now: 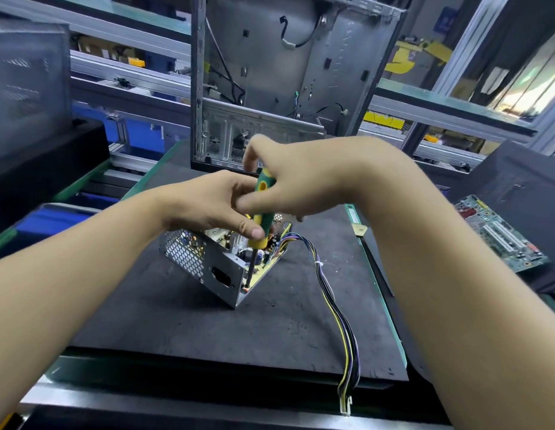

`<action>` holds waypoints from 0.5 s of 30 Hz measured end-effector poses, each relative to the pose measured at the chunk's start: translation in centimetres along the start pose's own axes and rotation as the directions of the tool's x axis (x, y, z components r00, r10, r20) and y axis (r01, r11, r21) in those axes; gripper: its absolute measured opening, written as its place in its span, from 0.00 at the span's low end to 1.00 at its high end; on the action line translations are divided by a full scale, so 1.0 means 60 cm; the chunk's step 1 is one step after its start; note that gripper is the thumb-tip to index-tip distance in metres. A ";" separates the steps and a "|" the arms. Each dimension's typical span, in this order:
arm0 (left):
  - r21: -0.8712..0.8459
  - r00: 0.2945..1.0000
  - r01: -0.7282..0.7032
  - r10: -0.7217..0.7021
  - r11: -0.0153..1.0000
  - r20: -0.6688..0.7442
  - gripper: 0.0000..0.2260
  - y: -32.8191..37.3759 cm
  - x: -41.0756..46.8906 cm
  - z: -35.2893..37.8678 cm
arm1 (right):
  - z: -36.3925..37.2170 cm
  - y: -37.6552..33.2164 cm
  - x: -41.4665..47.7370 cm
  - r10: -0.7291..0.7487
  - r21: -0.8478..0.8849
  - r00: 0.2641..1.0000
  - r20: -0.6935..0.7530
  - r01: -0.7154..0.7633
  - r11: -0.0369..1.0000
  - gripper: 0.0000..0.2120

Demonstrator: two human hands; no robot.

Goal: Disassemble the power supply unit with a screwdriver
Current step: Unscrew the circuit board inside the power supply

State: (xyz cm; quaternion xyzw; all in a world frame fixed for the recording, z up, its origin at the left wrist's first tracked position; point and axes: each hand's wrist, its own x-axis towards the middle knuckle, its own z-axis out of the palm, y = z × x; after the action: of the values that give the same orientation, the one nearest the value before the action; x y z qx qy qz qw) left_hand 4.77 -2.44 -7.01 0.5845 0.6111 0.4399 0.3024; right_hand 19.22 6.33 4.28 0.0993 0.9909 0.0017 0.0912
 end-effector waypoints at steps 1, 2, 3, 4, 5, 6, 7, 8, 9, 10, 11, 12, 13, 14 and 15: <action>0.004 1.000 0.004 -0.004 1.000 -0.026 0.20 0.002 0.002 0.004 | 0.002 -0.003 0.001 0.064 0.005 0.998 -0.025 -0.064 0.998 0.26; -0.014 0.999 0.008 -0.008 1.000 -0.032 0.21 0.002 0.005 0.006 | 0.004 -0.005 0.004 0.123 -0.013 0.990 -0.063 -0.124 0.992 0.29; -0.025 1.000 0.012 -0.013 1.000 -0.028 0.22 0.004 0.006 0.009 | 0.007 -0.006 0.008 0.151 -0.047 0.983 -0.105 -0.157 0.986 0.29; -0.021 1.000 0.009 -0.010 1.000 -0.016 0.24 0.003 0.008 0.010 | 0.011 -0.007 0.014 0.142 -0.077 0.980 -0.139 -0.154 0.985 0.28; -0.025 1.000 0.005 -0.005 1.000 -0.007 0.26 0.001 0.008 0.011 | 0.014 -0.007 0.019 0.108 -0.088 0.982 -0.155 -0.123 0.989 0.25; -0.035 1.000 0.003 -0.003 0.999 0.002 0.27 -0.002 0.007 0.008 | 0.016 -0.007 0.023 0.069 -0.088 0.986 -0.151 -0.083 0.993 0.21; -0.061 1.000 0.007 -0.006 0.998 0.019 0.27 -0.003 0.004 0.004 | 0.016 -0.005 0.024 0.033 -0.084 0.990 -0.135 -0.045 0.995 0.17; -0.094 0.998 0.007 -0.002 0.996 0.055 0.23 -0.006 0.001 -0.001 | 0.013 -0.003 0.025 0.002 -0.078 0.994 -0.108 -0.011 0.997 0.14; -0.122 0.996 0.001 0.010 0.993 0.094 0.17 -0.006 -0.002 -0.006 | 0.010 -0.001 0.023 -0.022 -0.069 0.997 -0.074 0.017 0.997 0.11; -0.130 0.992 -0.002 0.017 0.992 0.122 0.14 -0.008 -0.003 -0.011 | 0.007 0.001 0.020 -0.035 -0.053 0.999 -0.038 0.033 0.998 0.09; -0.133 0.991 0.003 0.015 0.991 0.135 0.14 -0.007 -0.004 -0.014 | 0.005 0.002 0.017 -0.042 -0.030 0.999 -0.011 0.042 0.999 0.08; -0.120 0.991 0.004 0.012 0.993 0.136 0.14 -0.008 -0.003 -0.016 | 0.004 0.002 0.014 -0.047 -0.004 0.999 0.003 0.047 0.999 0.07; -0.109 0.993 0.005 0.008 0.994 0.121 0.13 -0.009 -0.003 -0.017 | 0.005 0.001 0.012 -0.046 0.018 0.999 0.010 0.046 0.999 0.08; -0.096 0.995 0.002 0.008 0.995 0.097 0.13 -0.011 -0.001 -0.016 | 0.007 0.001 0.011 -0.034 0.036 0.999 0.012 0.033 0.999 0.11; -0.090 0.998 0.008 -0.002 0.996 0.067 0.15 -0.011 0.000 -0.015 | 0.011 0.000 0.011 -0.006 0.042 1.000 0.003 0.006 0.999 0.17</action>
State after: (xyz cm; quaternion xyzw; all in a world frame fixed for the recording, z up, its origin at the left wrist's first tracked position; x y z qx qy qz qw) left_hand 3.68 -2.56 -7.19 0.5832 0.5815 0.4466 0.3497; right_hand 18.72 6.46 3.53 0.0982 0.9908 -0.0196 0.0905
